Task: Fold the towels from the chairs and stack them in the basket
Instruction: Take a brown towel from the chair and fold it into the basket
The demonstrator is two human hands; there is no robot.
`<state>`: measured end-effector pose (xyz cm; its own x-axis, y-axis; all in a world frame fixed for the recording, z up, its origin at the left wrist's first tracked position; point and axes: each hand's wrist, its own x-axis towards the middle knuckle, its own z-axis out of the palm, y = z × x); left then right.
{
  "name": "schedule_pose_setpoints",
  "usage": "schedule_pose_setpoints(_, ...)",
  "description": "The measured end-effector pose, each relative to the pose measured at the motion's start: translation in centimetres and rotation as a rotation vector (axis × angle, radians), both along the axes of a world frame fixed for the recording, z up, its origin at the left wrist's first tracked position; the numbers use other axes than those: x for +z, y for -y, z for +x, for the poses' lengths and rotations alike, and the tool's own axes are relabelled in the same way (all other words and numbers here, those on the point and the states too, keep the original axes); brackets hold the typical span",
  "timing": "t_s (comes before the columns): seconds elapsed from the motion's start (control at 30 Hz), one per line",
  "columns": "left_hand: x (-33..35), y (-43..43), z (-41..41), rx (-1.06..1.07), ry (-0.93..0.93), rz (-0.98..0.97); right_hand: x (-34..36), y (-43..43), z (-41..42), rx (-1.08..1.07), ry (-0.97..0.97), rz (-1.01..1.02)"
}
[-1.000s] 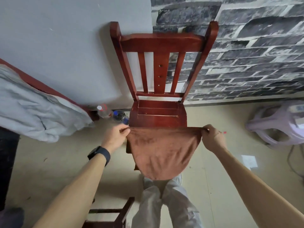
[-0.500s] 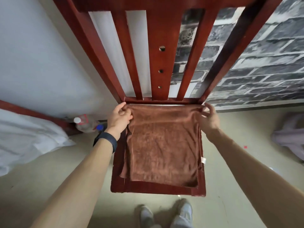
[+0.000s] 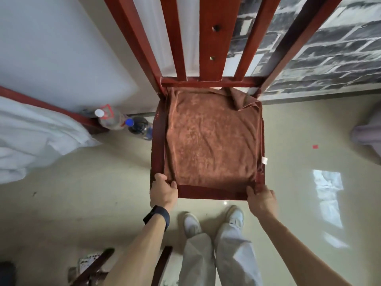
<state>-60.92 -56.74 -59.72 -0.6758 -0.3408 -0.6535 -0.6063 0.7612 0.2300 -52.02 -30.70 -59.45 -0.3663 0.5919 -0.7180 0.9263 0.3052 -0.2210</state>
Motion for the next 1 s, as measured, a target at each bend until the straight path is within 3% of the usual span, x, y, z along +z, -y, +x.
schedule_pose_setpoints(0.2, 0.3, 0.0, -0.4, 0.015, -0.106, -0.061, -1.0, -1.1, 0.8, -0.125, -0.091, -0.010)
schedule_pose_setpoints(0.43, -0.3, -0.2, -1.4, 0.046, -0.090, -0.052, -1.2, -1.6, 1.0, -0.255, -0.176, -0.077)
schedule_pose_setpoints(0.53, 0.6, 0.8, -1.6, 0.152, -0.106, 0.074, 0.7, -1.8, -0.2, -0.294, -0.242, -0.072)
schedule_pose_setpoints(0.7, 5.2, 1.9, -5.6, 0.548, -0.079, 0.548, 5.2, -3.8, -5.4, -0.449, -0.387, -0.284)
schedule_pose_setpoints(0.87, 9.9, 1.6, -11.2, 0.649, -0.199, 0.847, 11.6, -5.8, -11.3, -0.511, -0.691, -0.458)
schedule_pose_setpoints(0.93, 10.0, 1.5, -11.5, 0.631, -0.237, 0.885, 12.6, -6.3, -11.9, -0.486, -0.789, -0.442)
schedule_pose_setpoints(1.0, 8.4, 1.1, -10.3, 0.597, -0.187, 0.772, 11.2, -6.6, -11.3, -0.434, -0.723, -0.347)
